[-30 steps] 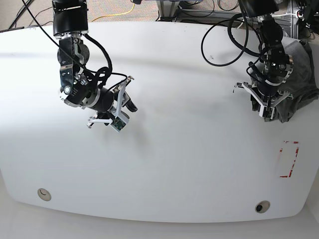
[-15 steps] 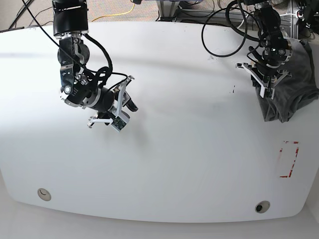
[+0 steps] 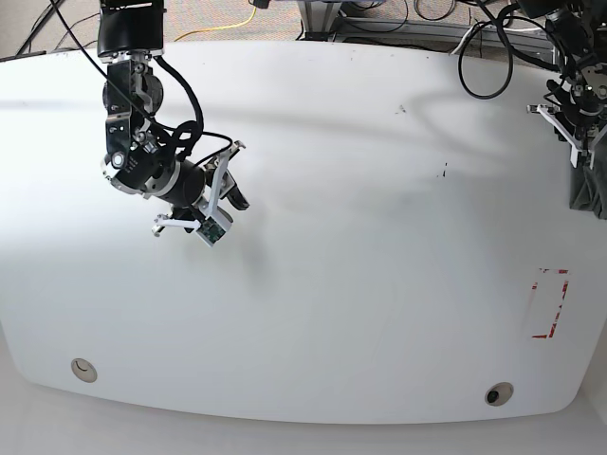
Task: Layout the t-shirt on the table in an organized manner, then fold the t-shirt properly
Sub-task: 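Grasp the folded grey shirt with the left gripper and drag it to the table edge, then release the shirt and lift the left gripper away from it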
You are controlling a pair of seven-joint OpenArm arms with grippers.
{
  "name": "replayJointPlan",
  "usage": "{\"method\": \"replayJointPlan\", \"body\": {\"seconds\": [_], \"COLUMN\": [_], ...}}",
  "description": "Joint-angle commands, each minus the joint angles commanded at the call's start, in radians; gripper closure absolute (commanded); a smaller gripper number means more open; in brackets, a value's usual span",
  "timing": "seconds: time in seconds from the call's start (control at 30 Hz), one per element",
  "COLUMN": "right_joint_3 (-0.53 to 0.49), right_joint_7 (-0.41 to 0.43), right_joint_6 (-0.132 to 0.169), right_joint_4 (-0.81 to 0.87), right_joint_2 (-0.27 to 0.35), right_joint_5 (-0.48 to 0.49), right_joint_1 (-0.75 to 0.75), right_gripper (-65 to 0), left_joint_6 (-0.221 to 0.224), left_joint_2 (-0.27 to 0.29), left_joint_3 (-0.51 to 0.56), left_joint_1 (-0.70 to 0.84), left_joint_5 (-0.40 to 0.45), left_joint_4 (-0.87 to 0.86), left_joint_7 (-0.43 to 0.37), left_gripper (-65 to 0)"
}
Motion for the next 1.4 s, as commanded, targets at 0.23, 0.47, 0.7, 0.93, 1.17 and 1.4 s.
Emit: {"method": "replayJointPlan", "body": {"seconds": [0.23, 0.47, 0.7, 0.93, 1.17, 1.4], "right_joint_3": [-0.003, -0.003, -0.003, -0.005, -0.063, -0.087], "right_joint_7": [0.0, 0.0, 0.0, 0.0, 0.0, 0.0], "right_joint_6": [0.0, 0.0, 0.0, 0.0, 0.0, 0.0], "right_joint_4": [0.012, 0.018, 0.018, 0.017, 0.017, 0.017], "right_joint_2": [-0.008, -0.029, -0.048, -0.058, -0.058, -0.058], "right_joint_5": [0.002, 0.0, 0.0, 0.0, 0.0, 0.0], "right_joint_1": [-0.015, -0.021, -0.021, -0.032, -0.035, -0.038], "right_gripper": [-18.5, -18.5, -18.5, -18.5, -18.5, -18.5], "left_joint_6": [-0.048, -0.048, -0.048, -0.048, -0.048, -0.048], "left_joint_2": [0.037, 0.086, 0.038, -0.068, -0.166, -0.21], "left_joint_3": [0.026, 0.094, 0.0, -0.181, -0.253, -0.264], "left_joint_1": [-0.018, -0.023, -0.066, -0.089, -0.087, -0.086], "left_joint_5": [0.0, 0.0, 0.0, 0.0, 0.002, 0.008], "left_joint_4": [0.086, 0.299, 0.338, 0.176, -0.028, -0.259], "left_joint_7": [0.005, 0.005, 0.0, -0.003, -0.071, -0.158], "left_gripper": [-6.0, -5.7, -5.7, -5.8, -6.0, -6.0]}}
